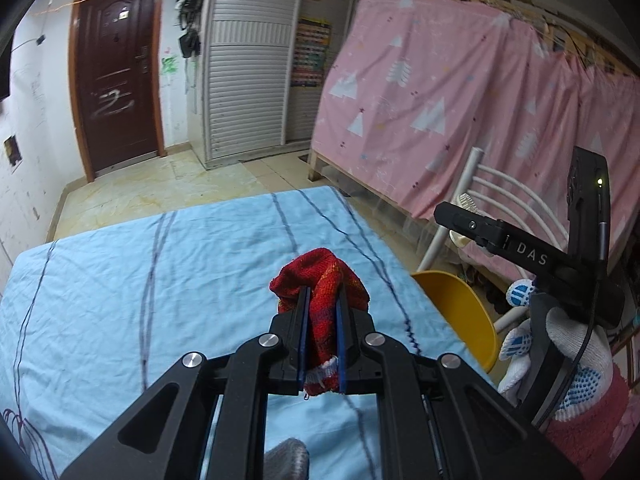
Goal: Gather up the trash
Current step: 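Carry both items to the yellow bin and release them from both grippers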
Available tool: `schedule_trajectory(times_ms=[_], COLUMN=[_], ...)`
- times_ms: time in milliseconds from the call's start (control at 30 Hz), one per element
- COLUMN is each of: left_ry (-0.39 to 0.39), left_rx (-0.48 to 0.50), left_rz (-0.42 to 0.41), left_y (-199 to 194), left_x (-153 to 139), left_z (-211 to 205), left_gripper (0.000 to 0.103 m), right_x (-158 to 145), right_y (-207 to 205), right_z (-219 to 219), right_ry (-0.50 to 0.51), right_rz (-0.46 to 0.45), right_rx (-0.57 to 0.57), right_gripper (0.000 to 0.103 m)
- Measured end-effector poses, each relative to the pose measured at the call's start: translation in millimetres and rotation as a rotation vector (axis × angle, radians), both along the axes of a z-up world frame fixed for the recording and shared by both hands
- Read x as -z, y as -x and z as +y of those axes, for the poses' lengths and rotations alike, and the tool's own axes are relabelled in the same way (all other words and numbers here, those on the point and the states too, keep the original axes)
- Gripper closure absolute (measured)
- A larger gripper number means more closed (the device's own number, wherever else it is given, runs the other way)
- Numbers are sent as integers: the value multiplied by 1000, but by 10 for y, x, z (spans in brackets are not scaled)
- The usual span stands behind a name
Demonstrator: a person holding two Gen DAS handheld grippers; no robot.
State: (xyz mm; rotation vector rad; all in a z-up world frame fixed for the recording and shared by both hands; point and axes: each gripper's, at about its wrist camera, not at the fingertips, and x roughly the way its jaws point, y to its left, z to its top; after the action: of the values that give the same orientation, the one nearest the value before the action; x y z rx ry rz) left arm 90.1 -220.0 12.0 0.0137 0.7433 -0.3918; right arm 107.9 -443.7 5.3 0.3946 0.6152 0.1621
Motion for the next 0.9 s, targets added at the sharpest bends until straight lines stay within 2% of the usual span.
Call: schedule_trajectory(times_ms=[433,733,900], left_ry=[-61,-69,-62], left_rx=[96,173,210], left_rz=[16,24,44], left_y=[35,33,-19], left_x=[108,163,226], left_z=[-690,-1153,-1400], left_gripper=[101,101,101], right_x=[291,517,623], right_y=[163,205,204], right_z=[-573,-856,-997], right_ry=[-29,-58,-84], right_rz=[41,78,91], right_rx=[93,143,167], right_gripper=[25,25,17])
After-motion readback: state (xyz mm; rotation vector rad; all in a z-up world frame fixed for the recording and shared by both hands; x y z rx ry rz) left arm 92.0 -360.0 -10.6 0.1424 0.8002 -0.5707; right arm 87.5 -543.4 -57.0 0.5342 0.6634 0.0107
